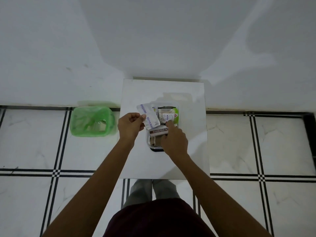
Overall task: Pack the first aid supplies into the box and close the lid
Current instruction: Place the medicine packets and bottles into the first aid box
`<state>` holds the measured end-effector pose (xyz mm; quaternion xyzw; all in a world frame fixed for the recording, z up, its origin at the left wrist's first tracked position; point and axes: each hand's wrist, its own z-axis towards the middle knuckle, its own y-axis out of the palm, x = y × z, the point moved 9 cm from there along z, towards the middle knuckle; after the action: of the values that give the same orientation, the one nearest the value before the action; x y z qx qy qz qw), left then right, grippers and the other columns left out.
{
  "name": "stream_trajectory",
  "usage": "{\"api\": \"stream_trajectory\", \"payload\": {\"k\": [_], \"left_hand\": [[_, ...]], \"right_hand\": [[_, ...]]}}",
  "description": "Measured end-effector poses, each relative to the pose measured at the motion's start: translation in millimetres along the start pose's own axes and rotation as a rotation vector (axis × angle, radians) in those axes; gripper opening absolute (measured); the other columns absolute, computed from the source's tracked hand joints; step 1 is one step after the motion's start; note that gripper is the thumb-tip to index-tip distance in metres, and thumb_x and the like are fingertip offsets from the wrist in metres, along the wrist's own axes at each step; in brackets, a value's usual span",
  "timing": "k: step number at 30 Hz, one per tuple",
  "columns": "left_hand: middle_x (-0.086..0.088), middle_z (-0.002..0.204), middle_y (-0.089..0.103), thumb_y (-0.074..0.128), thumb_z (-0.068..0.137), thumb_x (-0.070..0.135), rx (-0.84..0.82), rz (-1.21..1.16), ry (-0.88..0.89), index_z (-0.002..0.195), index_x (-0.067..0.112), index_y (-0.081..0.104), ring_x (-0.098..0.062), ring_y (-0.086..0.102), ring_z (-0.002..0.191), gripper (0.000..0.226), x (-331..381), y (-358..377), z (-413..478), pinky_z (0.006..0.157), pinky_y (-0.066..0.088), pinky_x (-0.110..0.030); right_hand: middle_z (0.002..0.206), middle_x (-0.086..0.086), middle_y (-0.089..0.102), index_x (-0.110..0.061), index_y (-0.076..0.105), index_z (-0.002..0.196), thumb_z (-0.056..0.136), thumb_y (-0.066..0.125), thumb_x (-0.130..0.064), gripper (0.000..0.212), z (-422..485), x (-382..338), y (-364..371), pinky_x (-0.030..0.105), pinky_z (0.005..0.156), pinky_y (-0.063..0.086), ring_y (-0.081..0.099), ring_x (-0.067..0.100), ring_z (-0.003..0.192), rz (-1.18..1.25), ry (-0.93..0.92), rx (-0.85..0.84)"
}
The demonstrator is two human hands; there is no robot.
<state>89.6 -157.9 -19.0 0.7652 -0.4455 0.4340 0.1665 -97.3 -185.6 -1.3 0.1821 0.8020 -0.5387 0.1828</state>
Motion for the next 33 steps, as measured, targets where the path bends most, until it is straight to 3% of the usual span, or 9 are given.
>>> {"api": "stream_trajectory", "payload": {"k": [3,7,12,15,18,22,25,27,33], "left_hand": [[-0.008,0.076,0.071,0.074,0.078,0.015,-0.011,0.039,-0.009,0.079,0.011,0.063,-0.009,0.067,0.054,0.012,-1,2,1,0.056,0.052,-0.024],[-0.013,0.084,0.074,0.075,0.077,0.017,-0.041,0.073,-0.030,0.081,0.010,0.064,-0.019,0.070,0.064,0.014,-2,9,0,0.052,0.044,-0.023],[-0.015,0.085,0.073,0.076,0.076,0.014,-0.114,0.021,-0.062,0.079,0.010,0.064,-0.019,0.070,0.065,0.014,1,20,-10,0.045,0.043,-0.016],[-0.016,0.082,0.071,0.077,0.075,0.012,-0.147,-0.001,-0.095,0.081,0.006,0.066,-0.015,0.067,0.059,0.014,-4,28,-24,0.043,0.043,-0.011],[-0.010,0.070,0.071,0.081,0.071,0.022,-0.181,0.185,-0.120,0.071,0.009,0.068,-0.010,0.064,0.051,0.018,-19,32,-37,0.041,0.043,-0.015],[0.002,0.066,0.065,0.076,0.069,0.051,0.000,0.714,0.217,0.073,0.016,0.063,-0.014,0.061,0.061,0.037,-7,9,-43,0.055,0.048,-0.027],[-0.002,0.109,0.063,0.071,0.079,0.037,-0.017,0.866,0.611,0.105,0.020,0.063,-0.021,0.056,0.099,0.032,8,14,-52,0.076,0.052,-0.040],[-0.008,0.135,0.052,0.072,0.078,0.035,-0.112,1.016,0.803,0.115,0.024,0.064,-0.030,0.046,0.123,0.039,0,28,-57,0.089,0.045,-0.047],[-0.009,0.151,0.036,0.074,0.077,0.034,-0.176,0.984,0.689,0.102,0.028,0.073,-0.035,0.029,0.138,0.025,-28,30,-41,0.098,0.037,-0.058]], "right_hand": [[0.103,0.006,0.068,-0.015,0.056,0.109,0.089,0.058,-0.021,0.021,1,-1,2,0.035,0.072,0.052,0.064,0.025,0.089,-0.121,-0.114,-0.002],[0.089,0.006,0.068,-0.014,0.061,0.084,0.085,0.063,-0.023,0.010,11,12,5,0.033,0.065,0.051,0.063,0.026,0.079,-0.070,-0.079,-0.011],[0.094,0.002,0.073,-0.018,0.071,0.096,0.077,0.068,-0.012,0.021,20,26,-3,0.023,0.075,0.054,0.066,0.014,0.082,0.441,0.024,-0.132],[0.093,0.004,0.074,-0.021,0.071,0.087,0.075,0.073,-0.017,0.013,22,36,0,0.041,0.080,0.058,0.070,0.021,0.088,0.786,0.191,-0.233],[0.091,0.011,0.074,-0.014,0.071,0.092,0.081,0.068,-0.007,0.013,30,40,-11,0.034,0.074,0.058,0.069,0.024,0.083,0.666,0.146,-0.156],[0.094,0.002,0.074,-0.014,0.074,0.094,0.082,0.064,-0.005,0.018,43,30,-16,0.009,0.068,0.046,0.065,0.011,0.083,0.368,-0.042,-0.194],[0.094,-0.005,0.073,-0.025,0.074,0.085,0.081,0.060,-0.007,0.023,43,11,-9,0.033,0.081,0.043,0.063,0.015,0.089,0.071,-0.198,-0.191],[0.088,-0.007,0.073,-0.026,0.072,0.082,0.080,0.056,-0.005,0.026,37,1,-7,0.039,0.078,0.030,0.059,0.016,0.086,-0.067,-0.257,-0.121],[0.093,-0.006,0.067,-0.026,0.072,0.078,0.077,0.069,-0.015,0.012,23,1,-10,0.036,0.071,0.017,0.051,0.021,0.096,-0.191,-0.365,0.050]]}}
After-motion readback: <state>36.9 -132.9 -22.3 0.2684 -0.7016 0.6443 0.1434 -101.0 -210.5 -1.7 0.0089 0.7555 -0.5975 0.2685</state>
